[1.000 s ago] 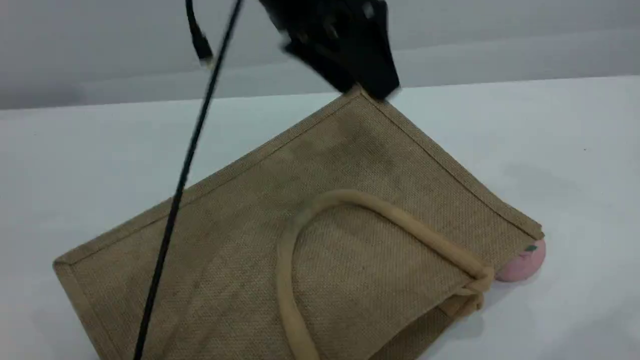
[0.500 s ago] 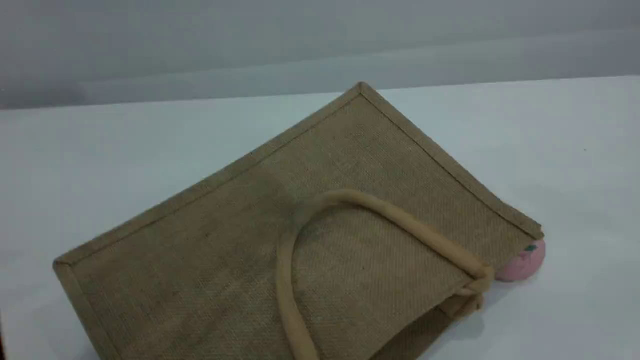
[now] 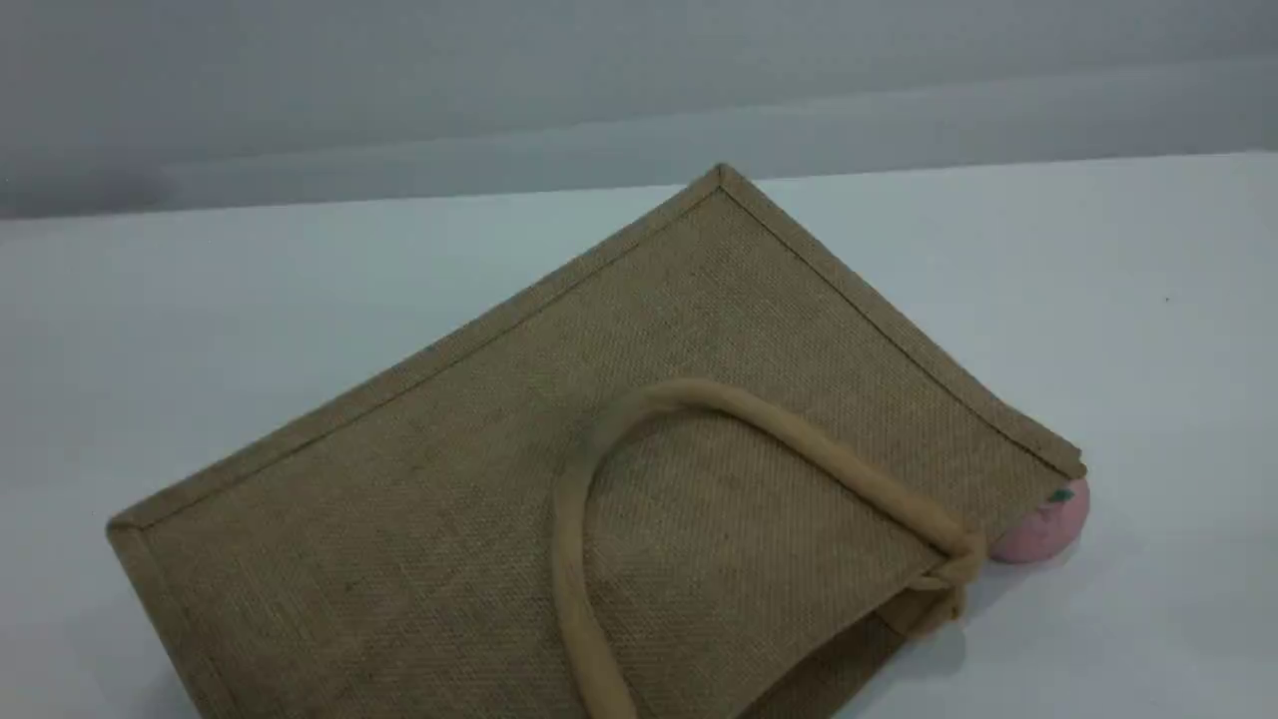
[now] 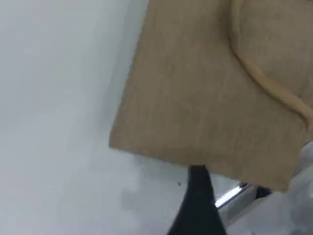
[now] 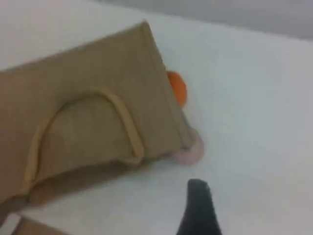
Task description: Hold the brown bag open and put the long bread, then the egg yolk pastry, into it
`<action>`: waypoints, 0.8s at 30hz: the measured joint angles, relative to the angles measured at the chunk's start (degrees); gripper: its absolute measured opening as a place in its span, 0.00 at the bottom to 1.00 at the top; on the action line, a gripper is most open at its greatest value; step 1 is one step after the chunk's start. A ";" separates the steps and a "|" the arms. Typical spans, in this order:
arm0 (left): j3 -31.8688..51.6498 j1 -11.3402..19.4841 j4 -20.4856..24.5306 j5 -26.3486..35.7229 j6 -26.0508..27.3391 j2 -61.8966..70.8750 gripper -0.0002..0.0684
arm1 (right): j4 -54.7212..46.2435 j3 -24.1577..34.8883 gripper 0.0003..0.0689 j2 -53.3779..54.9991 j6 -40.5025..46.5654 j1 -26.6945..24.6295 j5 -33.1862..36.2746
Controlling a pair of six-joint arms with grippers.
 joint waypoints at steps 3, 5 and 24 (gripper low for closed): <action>5.03 0.00 0.00 0.00 -1.73 -7.95 0.74 | 0.24 5.04 0.67 -2.92 0.00 0.00 -0.15; 7.64 0.00 0.28 0.00 -2.92 -13.36 0.74 | 1.12 6.80 0.67 -3.86 0.06 0.00 -1.73; 33.38 0.00 2.34 -8.04 -7.66 -45.12 0.74 | 0.74 7.17 0.67 -4.12 0.09 0.00 -2.71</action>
